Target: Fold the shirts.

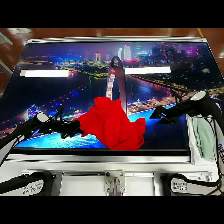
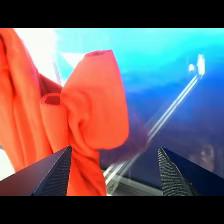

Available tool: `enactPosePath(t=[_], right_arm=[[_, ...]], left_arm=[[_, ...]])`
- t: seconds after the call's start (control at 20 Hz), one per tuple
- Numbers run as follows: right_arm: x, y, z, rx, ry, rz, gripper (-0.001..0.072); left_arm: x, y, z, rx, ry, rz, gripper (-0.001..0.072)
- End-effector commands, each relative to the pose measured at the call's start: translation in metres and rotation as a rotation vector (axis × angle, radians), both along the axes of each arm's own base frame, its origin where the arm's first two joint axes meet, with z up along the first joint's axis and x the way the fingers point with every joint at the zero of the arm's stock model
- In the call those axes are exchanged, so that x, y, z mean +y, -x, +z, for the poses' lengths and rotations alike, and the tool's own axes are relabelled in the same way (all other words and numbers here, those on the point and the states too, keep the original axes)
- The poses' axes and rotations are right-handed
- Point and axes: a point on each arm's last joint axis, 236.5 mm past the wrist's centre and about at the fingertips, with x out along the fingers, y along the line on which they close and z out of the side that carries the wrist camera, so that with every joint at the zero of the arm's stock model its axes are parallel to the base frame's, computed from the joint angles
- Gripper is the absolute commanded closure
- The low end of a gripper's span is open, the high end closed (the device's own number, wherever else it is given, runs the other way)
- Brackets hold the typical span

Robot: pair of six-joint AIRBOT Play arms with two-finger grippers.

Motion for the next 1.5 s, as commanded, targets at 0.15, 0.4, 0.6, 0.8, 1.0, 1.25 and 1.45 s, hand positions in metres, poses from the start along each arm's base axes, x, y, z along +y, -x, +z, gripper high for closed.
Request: enactPosePath(t=[0.15, 0.4, 0.6, 0.8, 1.0, 1.25, 1.45], right_arm=[[0.045, -0.004, -0.054, 0.063, 0.011, 0.038, 0.0060], [0.050, -0.027, -0.060, 0.037, 0.005, -0.086, 0.0152], [0.063, -0.037, -0.038, -0.054, -0.076, -0.031, 0.0659], [0.045, -0.082, 0.076, -0.446, -0.054, 0.105, 0.0661], [-0.001, -0.101, 0.297, -1.037, 0.123, 0.052, 0.0661], [-0.016, -0.011, 0.511, -1.590, 0.210, -0.201, 0.0661], [-0.017, 0.031, 0.494, -1.463, 0.246, -0.227, 0.0661]], left_arm=[[-0.003, -0.004, 0.013, -0.066, 0.011, -0.047, 0.0672], [-0.003, -0.013, 0.037, -0.156, 0.014, -0.052, 0.0672], [0.004, -0.023, 0.064, -0.244, 0.008, -0.105, 0.0672], [0.057, -0.085, 0.184, -0.584, -0.140, -0.100, 0.0673], [0.109, -0.097, 0.432, -1.161, -0.294, 0.053, 0.0673], [0.106, 0.009, 0.642, -1.671, -0.412, 0.129, 0.0673], [0.098, 0.041, 0.654, -1.710, -0.440, 0.102, 0.0672]])
